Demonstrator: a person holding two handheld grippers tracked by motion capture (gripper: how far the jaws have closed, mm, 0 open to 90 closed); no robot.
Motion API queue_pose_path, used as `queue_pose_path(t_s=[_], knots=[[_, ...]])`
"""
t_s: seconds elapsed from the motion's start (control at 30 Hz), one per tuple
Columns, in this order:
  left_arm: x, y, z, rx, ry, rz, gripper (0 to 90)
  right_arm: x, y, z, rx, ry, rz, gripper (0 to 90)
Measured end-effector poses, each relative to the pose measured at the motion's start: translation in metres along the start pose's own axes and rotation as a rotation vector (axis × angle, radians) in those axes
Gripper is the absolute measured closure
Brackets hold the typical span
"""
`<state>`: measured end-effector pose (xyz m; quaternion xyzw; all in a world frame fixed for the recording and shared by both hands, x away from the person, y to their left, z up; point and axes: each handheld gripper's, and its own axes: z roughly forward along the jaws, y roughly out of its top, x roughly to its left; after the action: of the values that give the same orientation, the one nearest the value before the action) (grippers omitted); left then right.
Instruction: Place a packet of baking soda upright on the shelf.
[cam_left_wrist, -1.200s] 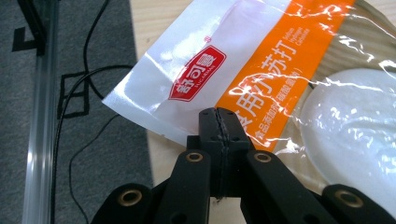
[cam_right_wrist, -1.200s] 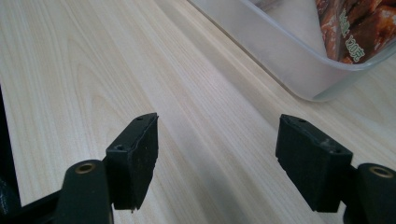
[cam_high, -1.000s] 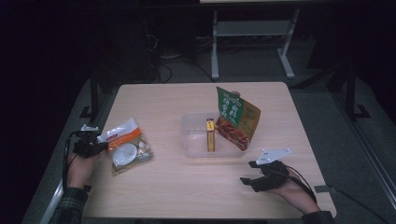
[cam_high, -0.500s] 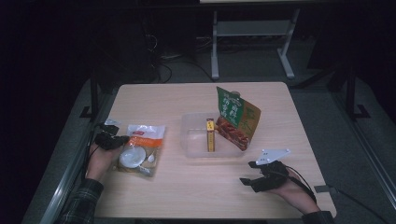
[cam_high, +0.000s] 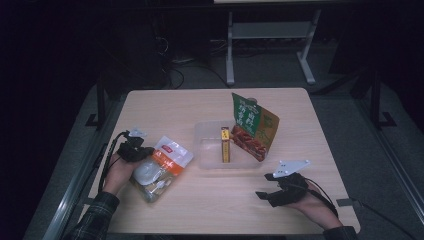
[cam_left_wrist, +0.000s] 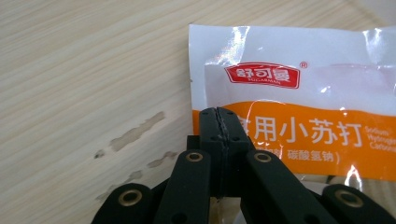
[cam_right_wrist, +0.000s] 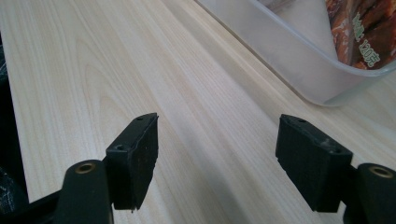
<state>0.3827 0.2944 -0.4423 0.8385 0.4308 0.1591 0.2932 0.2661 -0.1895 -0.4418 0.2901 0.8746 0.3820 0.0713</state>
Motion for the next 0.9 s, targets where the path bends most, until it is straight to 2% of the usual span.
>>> queue_pose_path(t_s=[0.03,0.07,0.1,0.13,0.23,0.3,0.37,0.47,0.53,0.63,0.73,0.8,0.83,0.9], knots=[[0.000,0.000,-0.001,-0.001,-0.001,0.005,89.6,0.000,0.000,0.000,0.000,0.001,-0.003,29.5],[0.001,0.000,-0.006,-0.012,0.004,0.012,82.3,0.000,0.000,0.001,0.000,0.003,-0.005,29.5],[0.001,0.000,-0.006,-0.012,0.004,0.012,79.0,0.000,0.000,0.001,0.000,0.003,-0.005,29.5],[0.002,0.000,-0.010,-0.024,-0.001,0.009,79.0,0.000,0.000,0.000,0.001,0.002,-0.003,29.5],[0.007,-0.005,-0.023,-0.052,-0.041,-0.025,63.5,0.000,-0.001,0.000,0.000,-0.001,-0.002,29.5],[0.010,-0.011,-0.030,-0.067,-0.067,-0.032,51.0,0.000,-0.001,0.000,0.000,-0.001,-0.001,29.5],[0.012,-0.018,-0.032,-0.050,-0.098,-0.042,42.0,0.000,-0.001,0.000,0.003,0.000,-0.002,29.5],[0.016,-0.026,-0.030,-0.017,-0.133,-0.028,31.5,0.000,-0.001,0.001,0.005,0.001,-0.007,29.5],[0.016,-0.027,-0.026,0.005,-0.167,-0.033,28.9,0.000,-0.001,0.002,0.007,0.001,-0.014,29.5],[0.015,-0.026,-0.021,0.016,-0.195,-0.021,26.8,0.000,-0.001,0.003,0.012,0.002,-0.015,29.5],[0.012,-0.026,-0.014,0.050,-0.209,0.009,25.8,0.000,-0.001,0.004,0.017,0.006,-0.017,29.5],[0.011,-0.026,-0.011,0.044,-0.234,-0.015,24.7,0.000,-0.001,0.004,0.016,0.006,-0.017,29.7],[0.011,-0.026,-0.011,0.053,-0.233,0.006,24.7,0.000,-0.001,0.004,0.016,0.005,-0.018,29.9],[0.011,-0.026,-0.010,0.047,-0.252,-0.010,28.0,0.000,-0.001,0.004,0.011,0.005,-0.016,29.9]])
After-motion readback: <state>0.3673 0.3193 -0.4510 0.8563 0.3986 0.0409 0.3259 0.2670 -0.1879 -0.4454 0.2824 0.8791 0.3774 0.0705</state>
